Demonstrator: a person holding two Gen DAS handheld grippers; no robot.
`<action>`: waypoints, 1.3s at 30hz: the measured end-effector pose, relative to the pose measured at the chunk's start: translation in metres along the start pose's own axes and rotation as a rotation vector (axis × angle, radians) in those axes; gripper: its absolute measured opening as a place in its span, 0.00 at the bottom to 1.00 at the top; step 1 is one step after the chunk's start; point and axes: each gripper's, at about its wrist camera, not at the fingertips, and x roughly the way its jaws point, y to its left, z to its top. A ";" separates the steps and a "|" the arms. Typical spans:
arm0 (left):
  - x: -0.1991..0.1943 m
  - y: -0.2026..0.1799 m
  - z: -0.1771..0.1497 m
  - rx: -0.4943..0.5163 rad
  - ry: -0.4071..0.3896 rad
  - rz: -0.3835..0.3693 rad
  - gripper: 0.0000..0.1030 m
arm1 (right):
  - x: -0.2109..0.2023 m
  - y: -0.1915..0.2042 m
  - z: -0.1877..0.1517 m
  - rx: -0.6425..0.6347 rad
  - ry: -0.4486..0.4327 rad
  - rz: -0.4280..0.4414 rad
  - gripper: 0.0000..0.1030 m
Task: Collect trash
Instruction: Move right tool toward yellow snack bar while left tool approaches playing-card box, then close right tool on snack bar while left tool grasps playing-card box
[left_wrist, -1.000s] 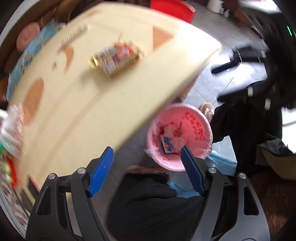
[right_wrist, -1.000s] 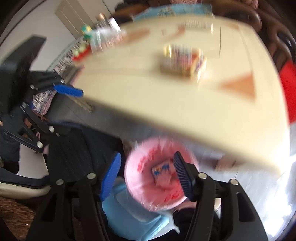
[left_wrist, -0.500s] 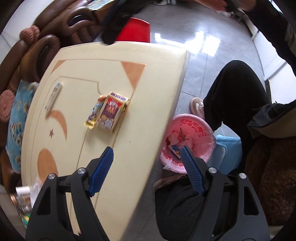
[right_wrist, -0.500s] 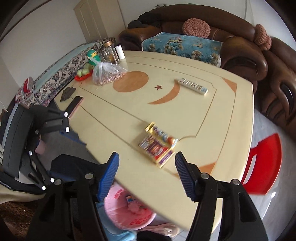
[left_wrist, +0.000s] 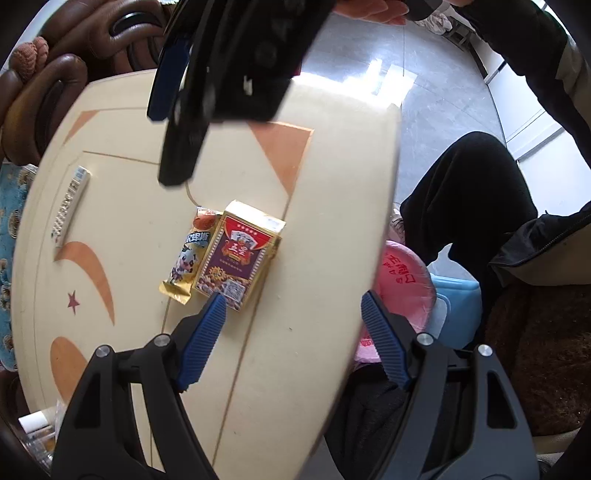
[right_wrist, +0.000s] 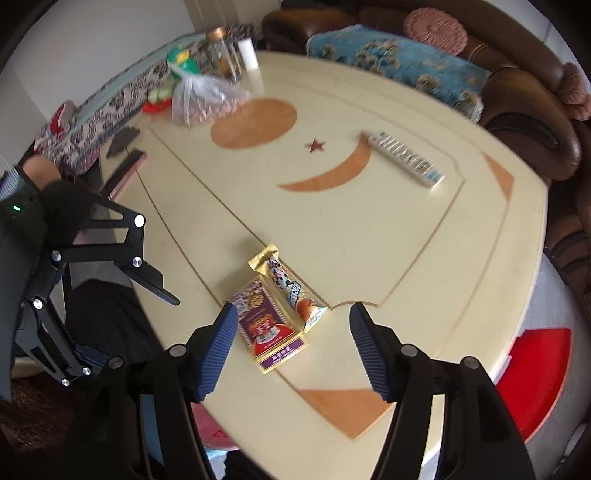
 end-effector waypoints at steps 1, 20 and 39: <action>0.006 0.004 0.002 0.001 0.008 -0.007 0.72 | 0.009 -0.002 0.002 -0.006 0.014 0.002 0.60; 0.070 0.049 0.024 -0.026 0.087 -0.084 0.72 | 0.108 -0.034 0.013 -0.070 0.148 0.100 0.60; 0.097 0.058 0.022 0.006 0.131 -0.076 0.81 | 0.137 -0.040 0.017 -0.067 0.155 0.201 0.65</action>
